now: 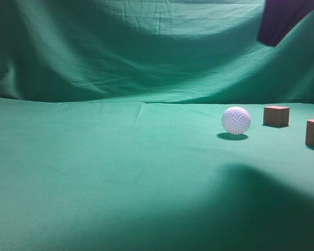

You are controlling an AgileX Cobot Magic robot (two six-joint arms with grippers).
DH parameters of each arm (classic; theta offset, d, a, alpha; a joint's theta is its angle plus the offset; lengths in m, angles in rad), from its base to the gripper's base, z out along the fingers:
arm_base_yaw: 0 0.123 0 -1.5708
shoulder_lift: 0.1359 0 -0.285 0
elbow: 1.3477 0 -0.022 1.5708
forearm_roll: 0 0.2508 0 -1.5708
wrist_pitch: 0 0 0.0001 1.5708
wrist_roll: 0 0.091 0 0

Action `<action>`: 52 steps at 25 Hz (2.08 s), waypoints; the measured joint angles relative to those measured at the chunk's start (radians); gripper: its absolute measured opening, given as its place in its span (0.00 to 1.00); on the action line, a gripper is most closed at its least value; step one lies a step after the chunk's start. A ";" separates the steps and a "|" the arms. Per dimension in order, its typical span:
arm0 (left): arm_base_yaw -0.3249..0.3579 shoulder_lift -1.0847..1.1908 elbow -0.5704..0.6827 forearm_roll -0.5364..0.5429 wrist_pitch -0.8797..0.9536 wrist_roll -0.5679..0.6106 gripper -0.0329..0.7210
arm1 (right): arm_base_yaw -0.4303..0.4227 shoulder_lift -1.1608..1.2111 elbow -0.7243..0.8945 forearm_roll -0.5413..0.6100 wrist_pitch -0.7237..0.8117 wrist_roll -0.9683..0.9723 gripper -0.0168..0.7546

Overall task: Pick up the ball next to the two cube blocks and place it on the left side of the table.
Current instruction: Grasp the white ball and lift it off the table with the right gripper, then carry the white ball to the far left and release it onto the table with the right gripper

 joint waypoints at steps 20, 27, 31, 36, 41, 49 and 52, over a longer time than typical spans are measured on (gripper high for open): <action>0.000 0.000 0.000 0.000 0.000 0.000 0.04 | 0.038 0.310 -0.030 -0.021 -0.251 -0.005 0.82; 0.000 0.000 0.000 0.000 0.000 0.000 0.04 | 0.038 0.368 -0.031 -0.039 -0.294 -0.003 0.68; 0.000 0.000 0.000 0.000 0.000 0.000 0.04 | 0.038 0.370 -0.044 -0.039 -0.296 -0.003 0.41; 0.000 0.000 0.000 0.000 0.000 0.000 0.04 | 0.047 0.370 -0.174 -0.032 -0.226 -0.005 0.42; 0.000 0.000 0.000 0.000 0.000 0.000 0.04 | 0.119 0.388 -0.366 0.092 -0.219 -0.014 0.42; 0.000 0.000 0.000 0.000 0.000 0.000 0.04 | 0.352 0.693 -0.758 0.149 -0.253 -0.031 0.42; 0.000 0.000 0.000 0.000 0.000 0.000 0.04 | 0.396 0.824 -0.907 0.151 -0.262 -0.037 0.42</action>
